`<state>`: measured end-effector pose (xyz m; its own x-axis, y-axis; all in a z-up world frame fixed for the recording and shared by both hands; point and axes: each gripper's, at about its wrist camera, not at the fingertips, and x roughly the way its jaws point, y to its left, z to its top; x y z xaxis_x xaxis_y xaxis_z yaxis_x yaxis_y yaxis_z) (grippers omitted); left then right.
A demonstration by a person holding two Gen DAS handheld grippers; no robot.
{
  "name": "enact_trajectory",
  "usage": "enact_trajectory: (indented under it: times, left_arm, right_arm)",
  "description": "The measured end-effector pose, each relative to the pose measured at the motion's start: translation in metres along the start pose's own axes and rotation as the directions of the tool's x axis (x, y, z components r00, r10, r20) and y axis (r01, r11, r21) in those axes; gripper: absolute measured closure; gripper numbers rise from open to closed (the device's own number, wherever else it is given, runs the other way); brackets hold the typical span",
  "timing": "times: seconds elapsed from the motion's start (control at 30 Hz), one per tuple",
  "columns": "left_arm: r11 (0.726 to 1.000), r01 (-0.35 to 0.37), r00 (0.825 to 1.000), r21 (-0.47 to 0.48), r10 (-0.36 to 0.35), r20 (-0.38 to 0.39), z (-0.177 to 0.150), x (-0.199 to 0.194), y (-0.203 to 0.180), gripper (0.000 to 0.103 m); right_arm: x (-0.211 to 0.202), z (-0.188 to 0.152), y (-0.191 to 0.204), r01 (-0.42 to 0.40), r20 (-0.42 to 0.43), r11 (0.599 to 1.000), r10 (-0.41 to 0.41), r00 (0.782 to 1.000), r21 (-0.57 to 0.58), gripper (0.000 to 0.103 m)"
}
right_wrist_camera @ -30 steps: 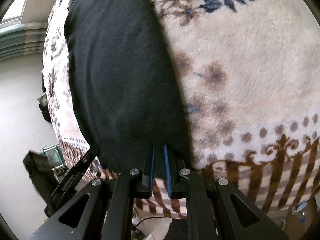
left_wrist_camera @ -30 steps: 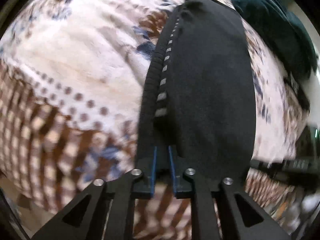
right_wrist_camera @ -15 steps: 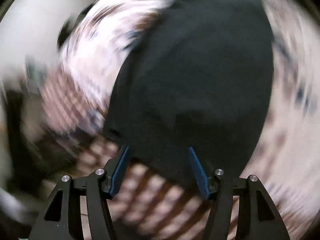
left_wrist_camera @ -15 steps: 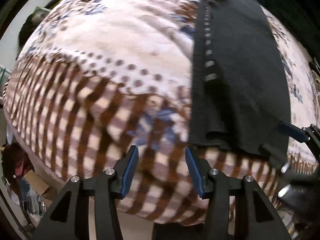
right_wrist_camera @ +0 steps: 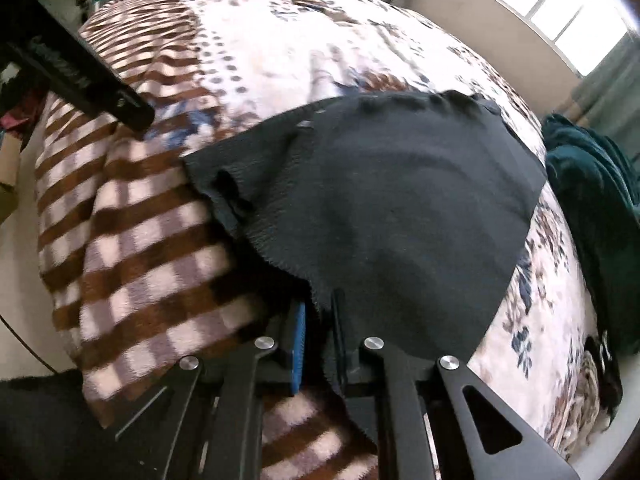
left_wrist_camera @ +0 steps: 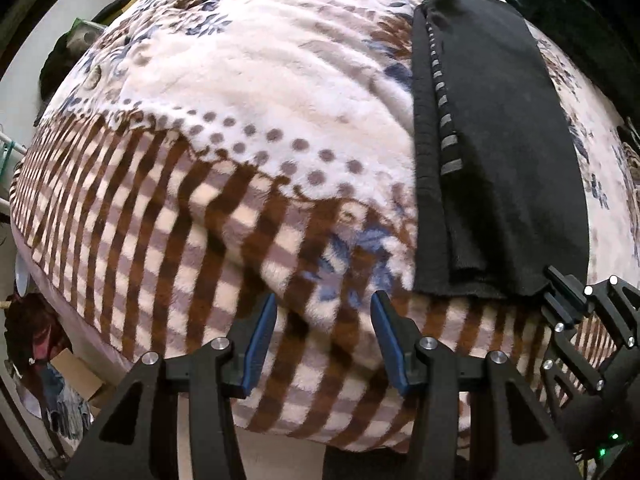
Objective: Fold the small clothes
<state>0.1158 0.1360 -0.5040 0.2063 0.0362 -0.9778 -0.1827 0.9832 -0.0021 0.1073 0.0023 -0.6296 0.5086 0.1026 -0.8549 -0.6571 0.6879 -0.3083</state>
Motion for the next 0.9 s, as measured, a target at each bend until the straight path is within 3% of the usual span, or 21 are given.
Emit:
enact_trajectory:
  times: [0.13, 0.2, 0.23, 0.37, 0.43, 0.57, 0.6, 0.7, 0.83, 0.9]
  left_arm:
    - [0.998, 0.015, 1.0, 0.058, -0.015, 0.011, 0.003, 0.001, -0.022, 0.057]
    - [0.995, 0.019, 0.999, 0.097, -0.022, 0.024, 0.004, -0.002, -0.031, 0.057]
    - [0.993, 0.019, 0.999, 0.117, -0.023, 0.031, 0.004, -0.001, -0.035, 0.057]
    - [0.982, 0.061, 0.997, 0.179, -0.07, 0.043, 0.005, 0.002, -0.056, 0.057]
    - [0.98, 0.079, 0.996, 0.183, -0.087, 0.036, 0.006, 0.002, -0.062, 0.057]
    - [0.983, 0.109, 0.992, 0.15, -0.116, 0.04, 0.01, -0.002, -0.061, 0.057]
    - [0.984, 0.109, 0.992, 0.144, -0.116, 0.04, 0.011, -0.003, -0.06, 0.057]
    - [0.986, 0.115, 0.992, 0.122, -0.12, 0.032, 0.007, -0.003, -0.055, 0.057]
    - [0.989, 0.104, 0.994, 0.109, -0.107, 0.022, 0.004, -0.002, -0.046, 0.057]
    - [0.99, 0.099, 0.995, 0.104, -0.102, 0.023, 0.004, -0.001, -0.042, 0.057]
  right_arm:
    - [0.01, 0.006, 0.012, 0.022, -0.036, 0.998, -0.025, 0.999, -0.066, 0.09]
    - [0.009, 0.008, 0.004, -0.022, -0.034, 1.0, 0.022, 0.999, 0.011, 0.09]
    - [0.008, 0.009, -0.01, -0.077, -0.028, 0.99, 0.081, 0.996, 0.119, 0.09]
    - [0.003, 0.003, -0.067, -0.221, 0.02, 0.863, 0.238, 0.971, 0.454, 0.092]
    - [0.01, -0.008, -0.092, -0.303, 0.051, 0.736, 0.344, 0.938, 0.606, 0.092]
    - [0.024, -0.027, -0.117, -0.403, 0.128, 0.514, 0.489, 0.863, 0.757, 0.092]
    - [0.026, -0.03, -0.12, -0.414, 0.137, 0.482, 0.509, 0.85, 0.772, 0.092]
    - [0.027, -0.037, -0.123, -0.437, 0.153, 0.432, 0.55, 0.821, 0.789, 0.091]
    - [0.026, -0.039, -0.12, -0.491, 0.167, 0.412, 0.612, 0.773, 0.767, 0.091]
    - [0.024, -0.039, -0.118, -0.49, 0.159, 0.425, 0.61, 0.777, 0.761, 0.091]
